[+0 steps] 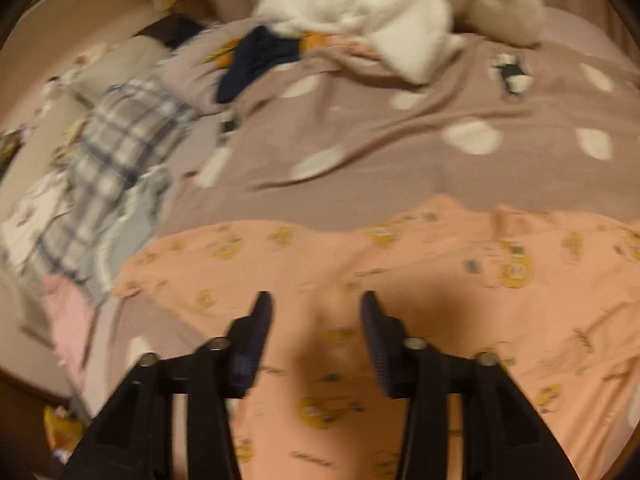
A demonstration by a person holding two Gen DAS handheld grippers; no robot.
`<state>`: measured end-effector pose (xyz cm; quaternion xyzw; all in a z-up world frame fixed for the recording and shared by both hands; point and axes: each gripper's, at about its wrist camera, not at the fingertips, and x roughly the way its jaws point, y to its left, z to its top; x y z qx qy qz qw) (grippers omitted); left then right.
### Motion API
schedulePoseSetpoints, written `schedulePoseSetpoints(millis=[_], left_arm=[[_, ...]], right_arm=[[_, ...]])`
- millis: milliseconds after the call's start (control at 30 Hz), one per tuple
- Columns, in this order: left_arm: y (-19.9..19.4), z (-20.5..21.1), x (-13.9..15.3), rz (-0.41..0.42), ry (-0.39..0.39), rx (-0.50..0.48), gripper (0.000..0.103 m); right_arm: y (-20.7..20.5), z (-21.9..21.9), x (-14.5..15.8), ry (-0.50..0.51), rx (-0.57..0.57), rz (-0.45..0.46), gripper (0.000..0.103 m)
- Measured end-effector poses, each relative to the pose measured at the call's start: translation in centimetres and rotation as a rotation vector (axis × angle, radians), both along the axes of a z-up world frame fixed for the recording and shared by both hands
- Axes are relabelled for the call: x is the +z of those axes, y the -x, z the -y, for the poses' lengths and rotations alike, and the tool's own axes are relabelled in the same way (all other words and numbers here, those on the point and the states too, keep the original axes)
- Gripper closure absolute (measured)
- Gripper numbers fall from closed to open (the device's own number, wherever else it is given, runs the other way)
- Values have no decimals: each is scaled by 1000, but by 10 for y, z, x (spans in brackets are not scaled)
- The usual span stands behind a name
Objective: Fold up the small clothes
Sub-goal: 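Lift the sleeve with the right tool and fold it across the gown body, then lower the sleeve onto the gown and open the right tool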
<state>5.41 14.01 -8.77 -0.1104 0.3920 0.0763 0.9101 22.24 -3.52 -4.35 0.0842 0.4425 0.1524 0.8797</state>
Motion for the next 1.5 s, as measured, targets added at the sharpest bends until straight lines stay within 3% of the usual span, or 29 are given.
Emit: schedulePoseSetpoints(millis=[100, 167, 267, 333, 367, 400, 433, 533, 733, 833, 867, 933, 967, 1033, 1100, 1267, 1433, 1500], left_arm=[[-3, -6, -5, -34, 36, 2, 0], [-5, -7, -8, -50, 31, 18, 0], [-4, -6, -7, -62, 6, 35, 0], [-2, -5, -6, -67, 0, 23, 0], [-1, -5, -5, -63, 0, 18, 0], [0, -5, -5, -60, 1, 16, 0], [0, -6, -5, -61, 2, 17, 0], [-3, -9, -8, -74, 3, 22, 0], [-6, -11, -8, -78, 8, 37, 0], [-7, -11, -8, -83, 2, 39, 0], [-8, -11, -8, -85, 2, 41, 0], [-8, -12, -9, -85, 4, 45, 0], [-8, -13, -8, -83, 7, 47, 0], [-8, -14, -9, -80, 5, 53, 0], [-8, -14, -9, -78, -5, 60, 0], [-10, -13, -10, -81, -18, 69, 0], [-10, -17, -8, -58, 61, 86, 0], [-12, -20, -7, -46, 87, 95, 0]], right_arm=[[-9, 13, -19, -2, -40, -91, 37], [-7, 14, -29, 0, -13, -124, 37], [9, -2, -31, 150, 36, -6, 37], [16, -17, -31, 248, 71, 59, 51], [15, -22, -33, 286, 71, 67, 81], [11, -26, -37, 332, 52, 53, 91], [6, -25, -39, 357, 30, 5, 92], [-3, -22, -36, 274, -3, -10, 93], [-6, -29, -9, 80, 33, 24, 92], [-12, -47, -12, 78, 60, 11, 92], [-12, -53, -18, 121, 49, -19, 89], [-12, -63, -35, 147, 56, -88, 70], [-11, -62, -41, 83, 68, -126, 55], [-10, -60, -50, -121, 145, -217, 48], [-5, -62, -53, -228, 218, -286, 48], [27, -52, -21, -77, 210, -130, 48], [50, 20, -1, -49, 116, -27, 48], [55, 63, -2, -76, 48, -35, 48]])
